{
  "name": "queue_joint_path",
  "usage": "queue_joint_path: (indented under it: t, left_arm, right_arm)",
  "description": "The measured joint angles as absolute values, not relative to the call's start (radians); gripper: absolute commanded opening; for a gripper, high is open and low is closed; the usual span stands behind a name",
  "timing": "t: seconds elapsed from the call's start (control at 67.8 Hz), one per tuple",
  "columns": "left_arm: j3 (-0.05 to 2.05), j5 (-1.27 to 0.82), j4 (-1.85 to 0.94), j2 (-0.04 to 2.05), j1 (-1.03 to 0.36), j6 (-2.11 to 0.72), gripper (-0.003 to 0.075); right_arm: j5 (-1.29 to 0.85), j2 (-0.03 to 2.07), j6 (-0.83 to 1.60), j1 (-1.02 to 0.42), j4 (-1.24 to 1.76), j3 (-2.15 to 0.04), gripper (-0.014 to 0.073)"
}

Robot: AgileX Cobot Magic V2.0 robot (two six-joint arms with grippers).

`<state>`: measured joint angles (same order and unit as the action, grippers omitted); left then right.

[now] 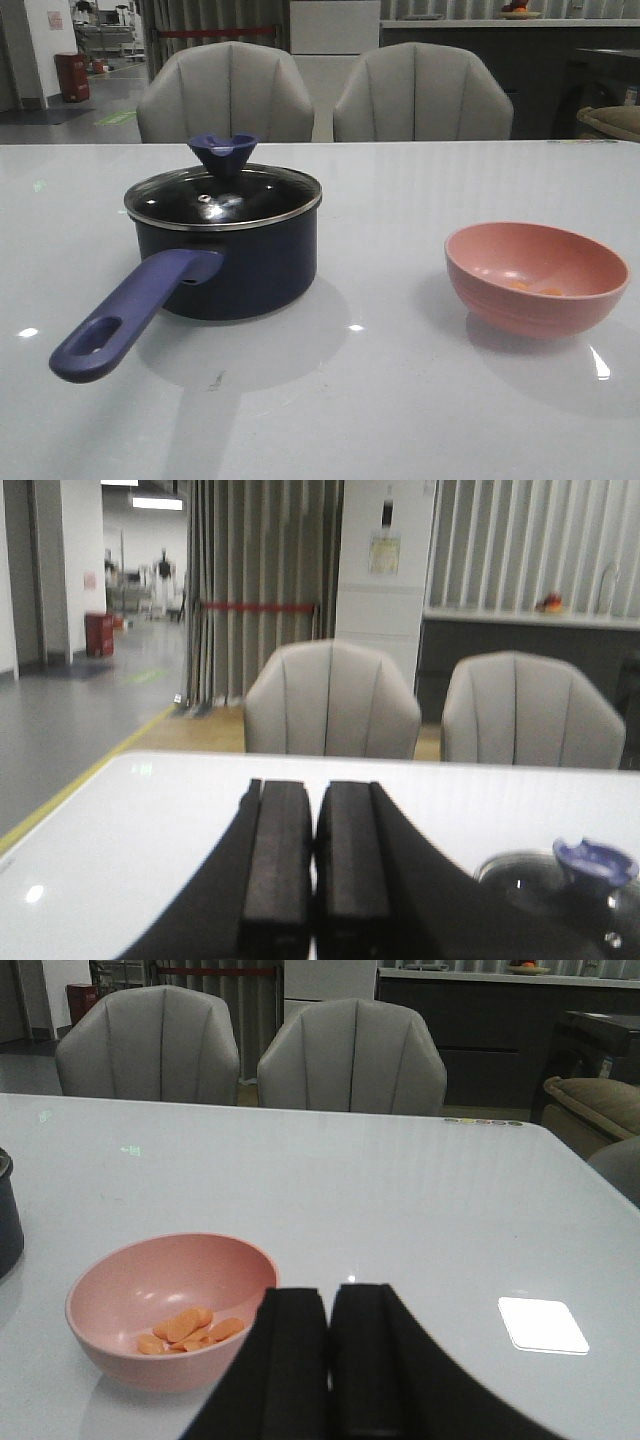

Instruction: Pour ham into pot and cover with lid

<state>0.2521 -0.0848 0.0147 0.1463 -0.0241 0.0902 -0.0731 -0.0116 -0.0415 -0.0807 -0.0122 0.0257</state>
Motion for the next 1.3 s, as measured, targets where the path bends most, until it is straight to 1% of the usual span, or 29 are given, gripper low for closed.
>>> queue_joint_path:
  t: [0.103, 0.221, 0.502, 0.62, 0.649, 0.664, 0.679, 0.693, 0.708, 0.723, 0.738, 0.752, 0.767, 0.782, 0.797, 0.811, 0.826, 0.841, 0.856, 0.87, 0.885, 0.9, 0.944, 0.974, 1.018, 1.298]
  left_arm:
    - [0.33, -0.176, 0.021, 0.24, -0.024, 0.09, 0.0112]
    - [0.37, -0.237, 0.023, 0.326, -0.024, 0.09, 0.0112]
    - [0.374, -0.223, 0.021, 0.441, -0.026, 0.09, 0.0112]
    - [0.374, -0.221, 0.021, 0.458, -0.028, 0.09, 0.013]
    - [0.374, -0.221, 0.021, 0.46, -0.028, 0.09, 0.0142]
    - [0.374, -0.221, 0.021, 0.46, -0.028, 0.09, 0.0165]
    - [0.374, -0.221, 0.021, 0.46, -0.028, 0.09, 0.0165]
    - [0.374, -0.221, 0.021, 0.46, -0.028, 0.09, 0.0191]
    - [0.374, -0.221, 0.021, 0.46, -0.028, 0.09, 0.0191]
    - [0.375, -0.221, 0.021, 0.46, -0.028, 0.09, 0.0223]
    - [0.375, -0.221, 0.021, 0.46, -0.028, 0.09, 0.0223]
    - [0.377, -0.221, 0.021, 0.462, -0.028, 0.09, 0.0272]
    - [0.377, -0.221, 0.021, 0.462, -0.028, 0.09, 0.0272]
    - [0.379, -0.224, 0.018, 0.462, -0.028, 0.09, 0.0318]
    - [0.379, -0.224, 0.018, 0.462, -0.028, 0.09, 0.0318]
    - [0.38, -0.23, 0.014, 0.462, -0.028, 0.09, 0.0368]
    - [0.38, -0.23, 0.014, 0.462, -0.028, 0.09, 0.0382]
    - [0.381, -0.234, 0.011, 0.462, -0.028, 0.09, 0.0421]
    - [0.383, -0.237, 0.011, 0.462, -0.028, 0.09, 0.0435]
    - [0.384, -0.239, 0.009, 0.462, -0.028, 0.09, 0.0474]
    - [0.386, -0.242, 0.009, 0.462, -0.028, 0.09, 0.0487]
    - [0.386, -0.244, 0.007, 0.462, -0.028, 0.09, 0.0522]
    - [0.386, -0.25, 0.0, 0.462, -0.028, 0.09, 0.0582]
    - [0.388, -0.253, 0.0, 0.462, -0.028, 0.09, 0.0608]
    - [0.388, -0.257, 0.0, 0.462, -0.028, 0.09, 0.0625]
    - [0.386, -0.254, -0.04, 0.464, -0.028, 0.09, 0.0625]
  right_arm:
    - [-0.073, -0.012, -0.042, -0.081, -0.012, 0.026, 0.0145]
    - [-0.073, -0.012, -0.042, -0.081, -0.012, 0.026, 0.0145]
    - [-0.073, -0.012, -0.042, -0.081, -0.012, 0.026, 0.0145]
    - [-0.073, -0.012, -0.042, -0.081, -0.012, 0.026, 0.0145]
    - [-0.073, -0.012, -0.042, -0.081, -0.012, 0.026, 0.0145]
    - [-0.073, -0.012, -0.042, -0.081, -0.012, 0.026, 0.0145]
    - [-0.073, -0.012, -0.042, -0.081, -0.012, 0.026, 0.0145]
    - [-0.073, -0.012, -0.042, -0.081, -0.012, 0.026, 0.0145]
    - [-0.073, -0.012, -0.042, -0.081, -0.012, 0.026, 0.0145]
    - [-0.073, -0.012, -0.042, -0.081, -0.012, 0.026, 0.0145]
    - [-0.073, -0.012, -0.042, -0.081, -0.012, 0.026, 0.0145]
    - [-0.073, -0.012, -0.042, -0.081, -0.012, 0.026, 0.0145]
    - [-0.073, -0.012, -0.042, -0.081, -0.012, 0.026, 0.0145]
    - [-0.073, -0.012, -0.042, -0.081, -0.012, 0.026, 0.0145]
    - [-0.073, -0.012, -0.042, -0.081, -0.012, 0.026, 0.0145]
    - [-0.073, -0.012, -0.042, -0.081, -0.012, 0.026, 0.0145]
    - [-0.073, -0.012, -0.042, -0.081, -0.012, 0.026, 0.0145]
    - [-0.073, -0.012, -0.042, -0.081, -0.012, 0.026, 0.0145]
    - [-0.073, -0.012, -0.042, -0.081, -0.012, 0.026, 0.0145]
    - [-0.073, -0.012, -0.042, -0.081, -0.012, 0.026, 0.0145]
    - [-0.073, -0.012, -0.042, -0.081, -0.012, 0.026, 0.0145]
    - [-0.073, -0.012, -0.042, -0.081, -0.012, 0.026, 0.0145]
    - [-0.073, -0.012, -0.042, -0.081, -0.012, 0.026, 0.0145]
    - [-0.073, -0.012, -0.042, -0.081, -0.012, 0.026, 0.0145]
    - [-0.073, -0.012, -0.042, -0.081, -0.012, 0.026, 0.0145]
    - [-0.073, -0.012, -0.042, -0.081, -0.012, 0.026, 0.0145]
